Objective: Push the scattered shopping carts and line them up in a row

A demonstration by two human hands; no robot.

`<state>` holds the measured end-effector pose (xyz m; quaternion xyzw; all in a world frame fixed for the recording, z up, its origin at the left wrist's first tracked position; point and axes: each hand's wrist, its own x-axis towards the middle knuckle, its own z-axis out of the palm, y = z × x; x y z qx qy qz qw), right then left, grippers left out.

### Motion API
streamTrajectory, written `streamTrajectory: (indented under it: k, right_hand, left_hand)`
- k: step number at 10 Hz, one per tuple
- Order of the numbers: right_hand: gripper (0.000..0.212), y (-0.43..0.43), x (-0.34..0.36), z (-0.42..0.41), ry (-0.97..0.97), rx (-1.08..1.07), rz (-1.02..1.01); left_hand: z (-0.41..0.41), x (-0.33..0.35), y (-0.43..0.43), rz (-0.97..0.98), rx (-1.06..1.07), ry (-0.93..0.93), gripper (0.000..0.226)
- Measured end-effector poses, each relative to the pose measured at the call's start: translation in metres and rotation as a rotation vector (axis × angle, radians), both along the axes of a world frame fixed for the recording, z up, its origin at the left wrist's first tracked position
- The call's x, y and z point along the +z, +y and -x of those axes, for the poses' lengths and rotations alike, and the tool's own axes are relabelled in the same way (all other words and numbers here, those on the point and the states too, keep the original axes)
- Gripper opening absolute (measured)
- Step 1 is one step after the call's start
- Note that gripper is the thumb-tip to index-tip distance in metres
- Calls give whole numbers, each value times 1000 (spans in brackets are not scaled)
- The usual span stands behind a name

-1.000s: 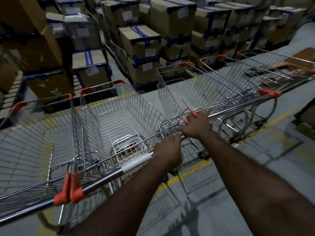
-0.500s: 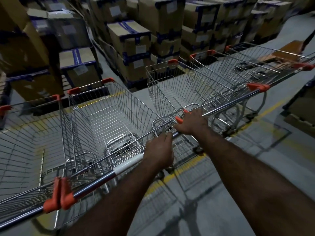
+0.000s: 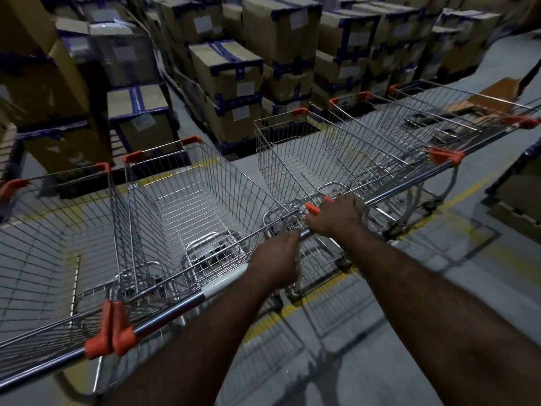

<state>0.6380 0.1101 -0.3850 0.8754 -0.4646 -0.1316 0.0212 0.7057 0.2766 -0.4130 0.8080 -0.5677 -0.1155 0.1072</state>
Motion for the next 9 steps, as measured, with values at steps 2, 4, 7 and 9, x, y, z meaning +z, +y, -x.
streamTrajectory:
  k: [2,4,7,9]
  right_hand:
    - [79,33,-11,-9,-124,137,-30]
    - [75,118,-25,-41,-239,443,-129]
    - [72,261,-35,-109,-256,721,-269]
    - [75,275,-21,-111,-168,681,-307]
  left_hand:
    - [-21,0,24,-60,-25,58,79]
    - [-68,11,126,30,197,-260,55]
    - [-108,6,267,-182,838,30,73]
    - [-114,10,263,-132,730,59,67]
